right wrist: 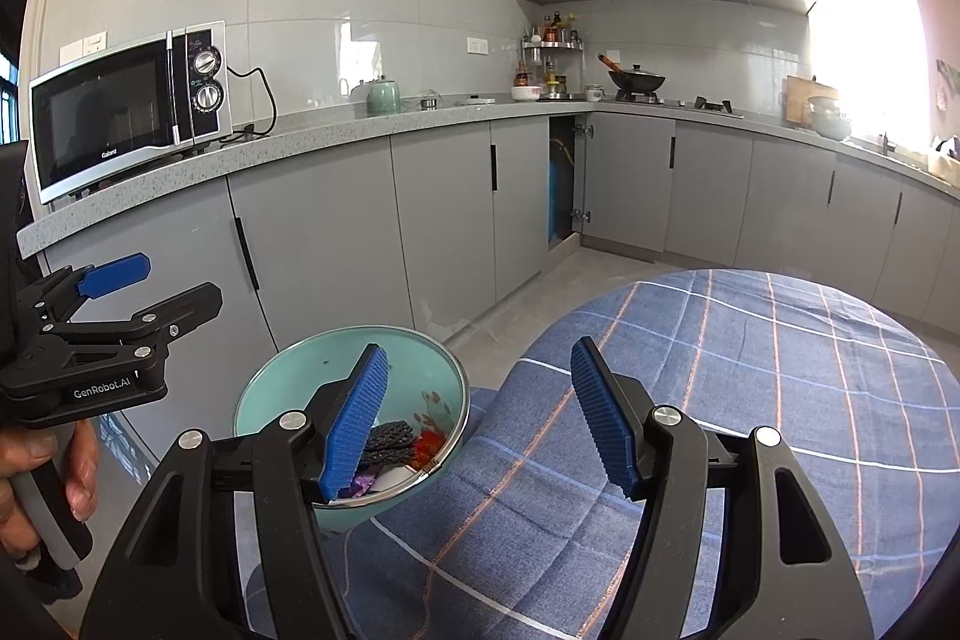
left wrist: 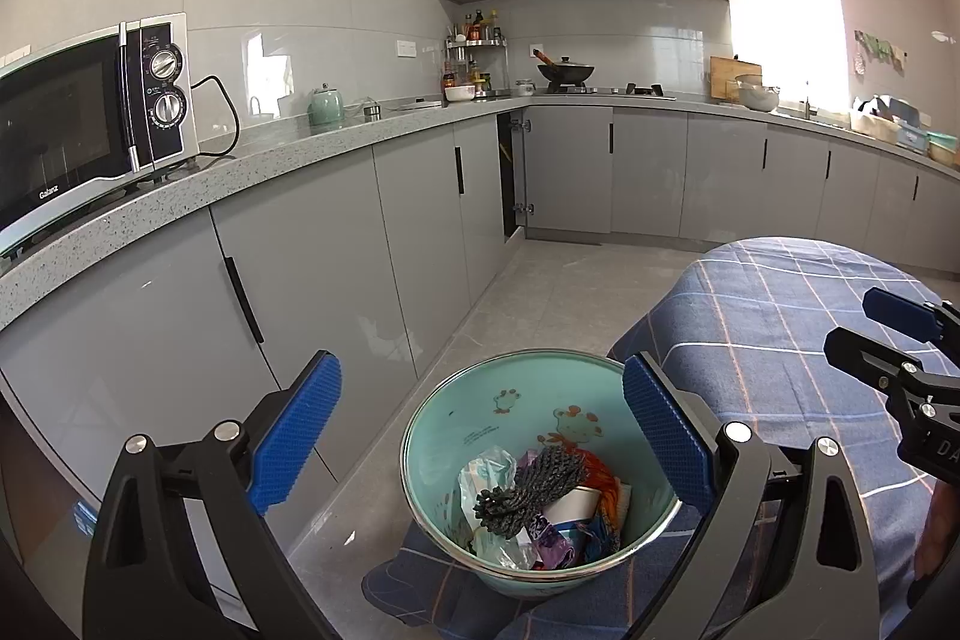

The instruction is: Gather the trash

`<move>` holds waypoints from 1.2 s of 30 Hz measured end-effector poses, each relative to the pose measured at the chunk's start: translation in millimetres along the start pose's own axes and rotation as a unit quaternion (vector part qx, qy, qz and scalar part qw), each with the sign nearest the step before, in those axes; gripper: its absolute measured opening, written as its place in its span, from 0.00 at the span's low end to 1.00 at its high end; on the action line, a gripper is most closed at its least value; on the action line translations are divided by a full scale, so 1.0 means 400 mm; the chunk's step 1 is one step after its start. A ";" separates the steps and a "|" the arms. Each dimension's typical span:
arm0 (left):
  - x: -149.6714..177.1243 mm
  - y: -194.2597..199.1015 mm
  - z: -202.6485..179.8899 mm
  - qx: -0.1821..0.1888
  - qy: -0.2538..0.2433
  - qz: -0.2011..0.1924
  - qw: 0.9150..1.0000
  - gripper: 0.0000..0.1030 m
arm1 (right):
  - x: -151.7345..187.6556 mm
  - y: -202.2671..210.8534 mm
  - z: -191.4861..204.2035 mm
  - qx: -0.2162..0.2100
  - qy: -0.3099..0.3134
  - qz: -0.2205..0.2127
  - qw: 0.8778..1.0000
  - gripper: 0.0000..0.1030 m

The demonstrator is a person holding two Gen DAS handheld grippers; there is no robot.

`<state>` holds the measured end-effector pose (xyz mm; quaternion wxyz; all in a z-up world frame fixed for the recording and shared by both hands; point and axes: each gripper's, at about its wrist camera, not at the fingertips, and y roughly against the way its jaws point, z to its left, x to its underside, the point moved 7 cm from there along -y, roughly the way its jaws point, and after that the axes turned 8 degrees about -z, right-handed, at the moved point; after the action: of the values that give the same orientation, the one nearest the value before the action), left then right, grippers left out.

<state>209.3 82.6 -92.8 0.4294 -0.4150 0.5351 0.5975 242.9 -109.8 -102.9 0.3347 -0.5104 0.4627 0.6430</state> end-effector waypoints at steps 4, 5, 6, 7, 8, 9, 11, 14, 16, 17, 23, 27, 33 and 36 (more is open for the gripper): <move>0.001 0.000 0.002 -0.001 0.000 0.000 1.000 0.91 | 0.000 0.000 0.000 0.000 0.000 0.000 1.000 0.62; 0.001 -0.001 0.003 -0.001 0.001 0.000 1.000 0.91 | 0.000 -0.001 0.000 0.000 0.000 0.000 1.000 0.62; 0.002 -0.001 0.003 -0.002 0.001 0.000 1.000 0.91 | 0.000 0.001 -0.001 0.000 0.000 0.000 1.000 0.62; 0.002 -0.001 0.004 -0.003 0.001 0.000 1.000 0.91 | -0.001 0.001 -0.002 0.000 0.001 0.000 1.000 0.62; 0.002 -0.002 0.005 -0.003 0.001 0.001 1.000 0.92 | -0.001 0.002 -0.001 -0.001 0.001 0.000 1.000 0.62; 0.002 -0.003 0.005 -0.003 0.001 0.001 1.000 0.93 | -0.002 0.001 -0.001 0.000 0.000 0.000 1.000 0.62; 0.001 -0.002 0.007 -0.006 0.002 -0.001 1.000 0.95 | -0.004 0.003 -0.002 0.000 0.000 -0.002 1.000 0.62; 0.000 -0.002 0.007 -0.005 0.002 -0.001 1.000 0.95 | -0.007 0.005 -0.003 0.001 0.001 -0.004 1.000 0.62; -0.001 -0.002 0.007 -0.004 0.003 -0.001 1.000 0.95 | -0.009 0.006 -0.002 0.001 0.000 -0.005 1.000 0.62; -0.001 -0.002 0.007 -0.004 0.002 -0.001 1.000 0.95 | -0.009 0.007 -0.002 0.001 0.001 -0.005 1.000 0.62; -0.002 -0.004 0.006 -0.014 -0.002 -0.002 1.000 0.95 | -0.017 0.009 0.001 0.002 0.001 -0.010 1.000 0.62; -0.003 -0.005 0.006 -0.016 -0.003 -0.003 1.000 0.95 | -0.022 0.020 -0.001 0.005 0.001 -0.019 1.000 0.65; 0.002 -0.012 0.012 -0.027 -0.002 0.001 1.000 0.95 | -0.028 0.030 -0.002 0.006 0.002 -0.028 1.000 0.66; 0.004 -0.016 0.014 -0.031 -0.003 0.003 0.999 0.95 | -0.024 0.028 -0.002 0.006 0.001 -0.025 1.000 0.66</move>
<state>214.6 88.8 -95.6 0.4156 -0.4247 0.5164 0.6167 235.5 -114.1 -91.0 0.3535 -0.5203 0.4540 0.6310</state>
